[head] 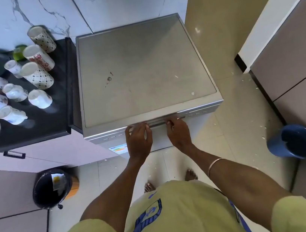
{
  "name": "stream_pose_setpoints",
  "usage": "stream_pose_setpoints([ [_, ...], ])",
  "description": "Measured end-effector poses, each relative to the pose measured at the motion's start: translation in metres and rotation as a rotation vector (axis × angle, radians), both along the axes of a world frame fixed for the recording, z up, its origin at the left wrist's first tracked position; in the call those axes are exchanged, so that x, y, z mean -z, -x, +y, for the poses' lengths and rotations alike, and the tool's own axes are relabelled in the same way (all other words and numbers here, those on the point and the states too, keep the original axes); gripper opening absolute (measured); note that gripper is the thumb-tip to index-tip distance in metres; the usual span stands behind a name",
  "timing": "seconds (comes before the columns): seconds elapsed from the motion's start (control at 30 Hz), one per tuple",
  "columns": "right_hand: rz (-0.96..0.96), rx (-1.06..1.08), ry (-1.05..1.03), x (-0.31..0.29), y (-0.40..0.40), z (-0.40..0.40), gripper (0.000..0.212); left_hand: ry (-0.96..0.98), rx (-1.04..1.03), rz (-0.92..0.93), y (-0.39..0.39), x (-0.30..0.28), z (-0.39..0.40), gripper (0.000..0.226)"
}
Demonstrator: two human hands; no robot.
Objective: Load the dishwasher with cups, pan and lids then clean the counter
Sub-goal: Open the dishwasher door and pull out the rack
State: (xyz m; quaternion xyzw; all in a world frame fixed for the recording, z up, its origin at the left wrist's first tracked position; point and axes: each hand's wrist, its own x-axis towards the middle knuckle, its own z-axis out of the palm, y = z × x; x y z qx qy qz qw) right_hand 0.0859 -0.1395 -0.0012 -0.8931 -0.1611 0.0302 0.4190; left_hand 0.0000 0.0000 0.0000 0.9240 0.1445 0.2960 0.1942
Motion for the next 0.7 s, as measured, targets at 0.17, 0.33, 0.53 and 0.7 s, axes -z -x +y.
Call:
stream_pose_setpoints([
  [0.17, 0.672, 0.077, -0.158, 0.011, -0.006, 0.002, 0.028, 0.304, -0.201, 0.178, -0.009, 0.009, -0.002, 0.031],
  [0.33, 1.247, 0.270, -0.645, 0.009, -0.021, 0.012, 0.030, 1.634, -0.371, 0.481, -0.030, 0.004, 0.005, 0.038],
  [0.53, 1.387, 0.490, -0.991, 0.006, -0.036, 0.023, 0.025, 2.244, -0.499, -0.013, -0.043, 0.009, -0.001, 0.030],
  [0.7, 1.416, 0.504, -1.056, 0.011, -0.035, 0.024, 0.021, 2.297, -0.521, -0.177, -0.049, 0.014, -0.005, 0.023],
])
